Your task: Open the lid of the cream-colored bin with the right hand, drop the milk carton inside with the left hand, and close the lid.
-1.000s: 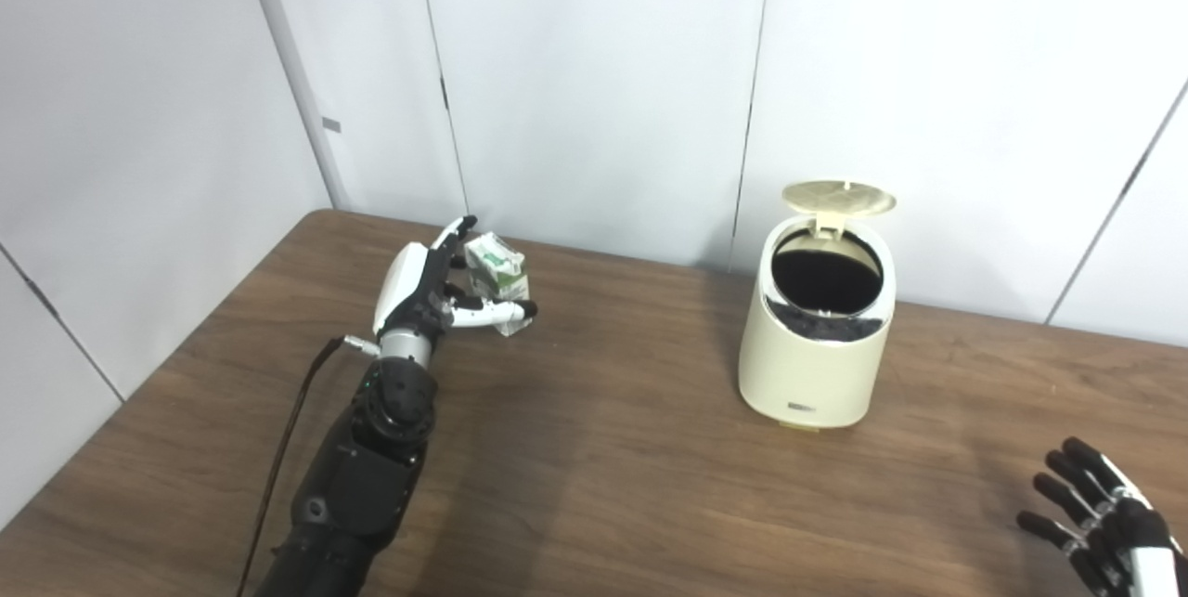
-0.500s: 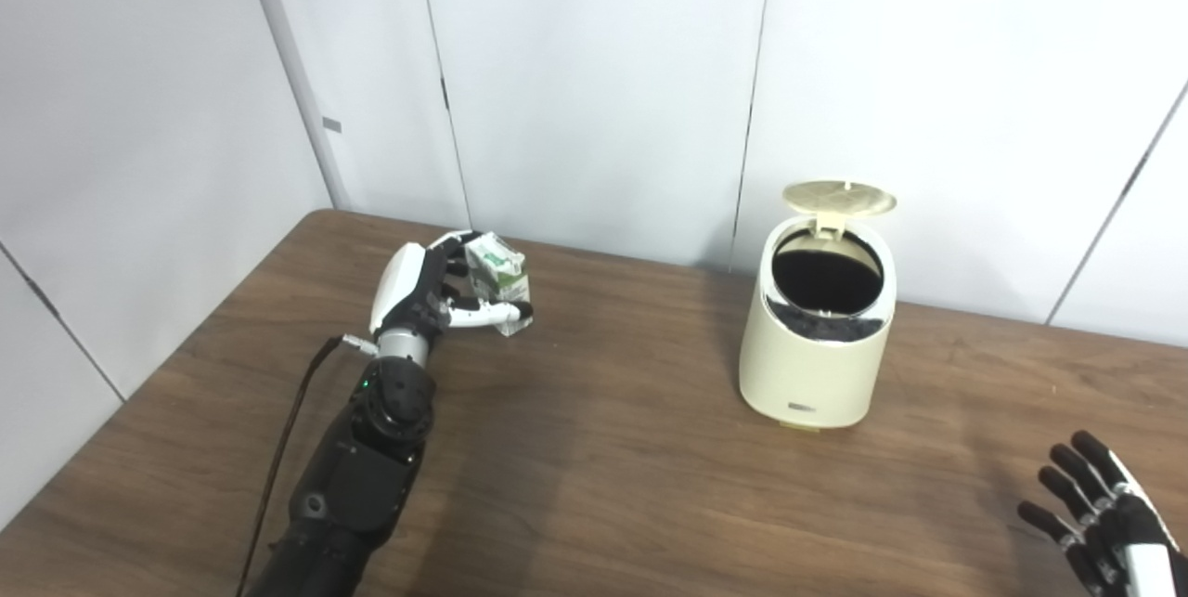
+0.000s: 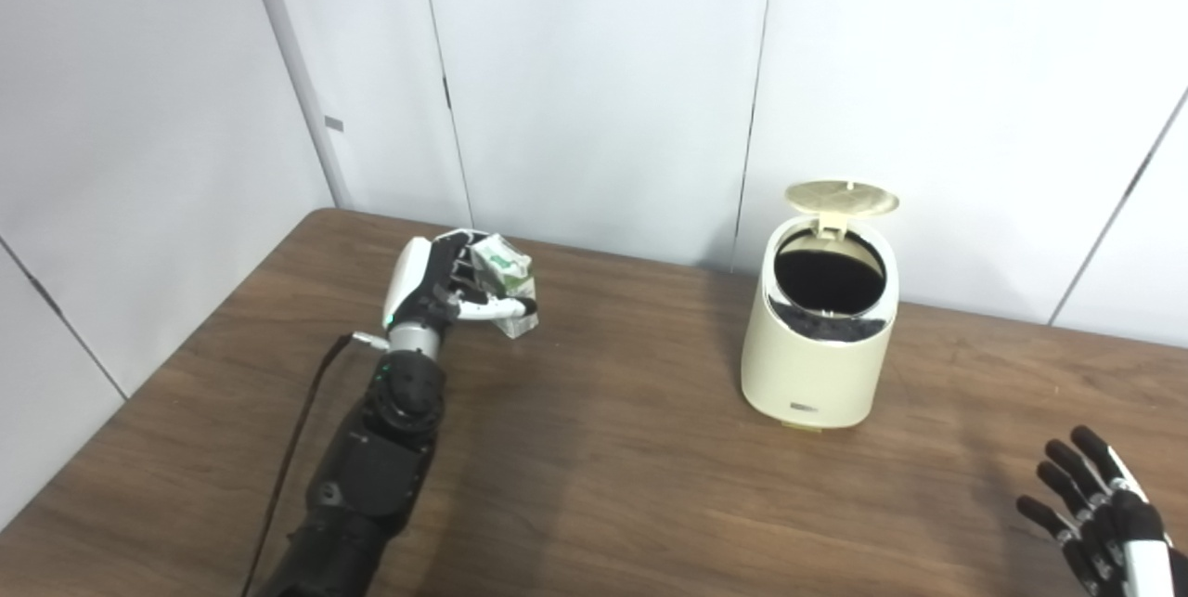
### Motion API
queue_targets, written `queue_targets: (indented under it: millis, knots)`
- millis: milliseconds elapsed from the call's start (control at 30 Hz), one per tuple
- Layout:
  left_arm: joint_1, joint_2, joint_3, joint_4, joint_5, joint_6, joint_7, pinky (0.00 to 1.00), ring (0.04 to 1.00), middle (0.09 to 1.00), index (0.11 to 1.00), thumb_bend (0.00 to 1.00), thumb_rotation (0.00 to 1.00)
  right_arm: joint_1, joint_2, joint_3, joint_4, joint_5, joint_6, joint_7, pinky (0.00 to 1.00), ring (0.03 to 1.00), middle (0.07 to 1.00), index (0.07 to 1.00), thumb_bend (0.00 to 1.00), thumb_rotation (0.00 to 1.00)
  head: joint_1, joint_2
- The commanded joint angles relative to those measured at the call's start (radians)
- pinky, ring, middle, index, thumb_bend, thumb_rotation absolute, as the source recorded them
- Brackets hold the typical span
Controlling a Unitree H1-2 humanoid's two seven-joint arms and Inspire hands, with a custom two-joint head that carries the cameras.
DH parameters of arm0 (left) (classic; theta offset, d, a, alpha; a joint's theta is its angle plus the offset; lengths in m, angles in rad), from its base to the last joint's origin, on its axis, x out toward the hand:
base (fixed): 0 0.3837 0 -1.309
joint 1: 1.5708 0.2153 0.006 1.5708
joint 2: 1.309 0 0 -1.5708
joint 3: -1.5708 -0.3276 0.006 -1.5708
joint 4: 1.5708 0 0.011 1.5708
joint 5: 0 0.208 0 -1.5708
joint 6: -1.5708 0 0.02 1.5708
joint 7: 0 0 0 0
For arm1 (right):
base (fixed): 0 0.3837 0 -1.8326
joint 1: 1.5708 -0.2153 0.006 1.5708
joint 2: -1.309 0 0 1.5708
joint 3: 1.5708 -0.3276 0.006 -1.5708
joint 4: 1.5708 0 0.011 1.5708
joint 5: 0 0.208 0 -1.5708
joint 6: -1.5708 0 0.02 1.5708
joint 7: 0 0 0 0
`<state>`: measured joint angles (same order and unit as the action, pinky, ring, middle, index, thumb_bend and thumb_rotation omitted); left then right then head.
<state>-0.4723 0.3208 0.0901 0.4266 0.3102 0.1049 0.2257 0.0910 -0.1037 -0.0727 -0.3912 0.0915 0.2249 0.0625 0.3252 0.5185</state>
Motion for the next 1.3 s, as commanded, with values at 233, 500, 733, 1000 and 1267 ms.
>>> queue_targets:
  millis: [233,500,733,1000,1267]
  knots:
    - [-0.079,0.016,-0.026,0.025,0.026,-0.039,0.038,0.43,0.456,0.499,0.475,0.51,0.0,-0.016,-0.025,-0.001,-0.05,-0.019,-0.028,0.003,0.79,0.9,0.883,0.933,0.67,0.94,0.0,0.006]
    - [-0.065,0.022,-0.033,-0.002,0.034,-0.044,0.042,0.45,0.472,0.504,0.468,0.5,0.0,-0.016,-0.025,-0.001,-0.065,-0.021,-0.014,0.001,0.8,0.899,0.883,0.937,0.65,0.94,-0.007,0.012]
    - [-0.021,-0.005,-0.007,-0.154,0.017,0.006,0.039,0.43,0.457,0.499,0.473,0.5,0.0,-0.026,-0.023,0.0,-0.069,-0.041,-0.006,-0.007,0.79,0.91,0.893,0.939,0.6,0.96,-0.043,0.02]
    - [0.024,-0.067,0.001,-0.363,0.01,0.044,0.021,0.41,0.445,0.501,0.473,0.5,0.0,-0.035,-0.004,-0.001,-0.073,-0.048,0.027,-0.027,0.84,0.914,0.893,0.947,0.54,0.96,-0.088,0.02]
    - [0.011,-0.12,-0.042,-0.495,0.057,0.03,0.011,0.33,0.417,0.507,0.491,0.48,0.0,-0.04,0.005,0.012,-0.041,-0.076,-0.002,-0.036,0.81,0.898,0.884,0.937,0.49,0.98,-0.147,0.021]
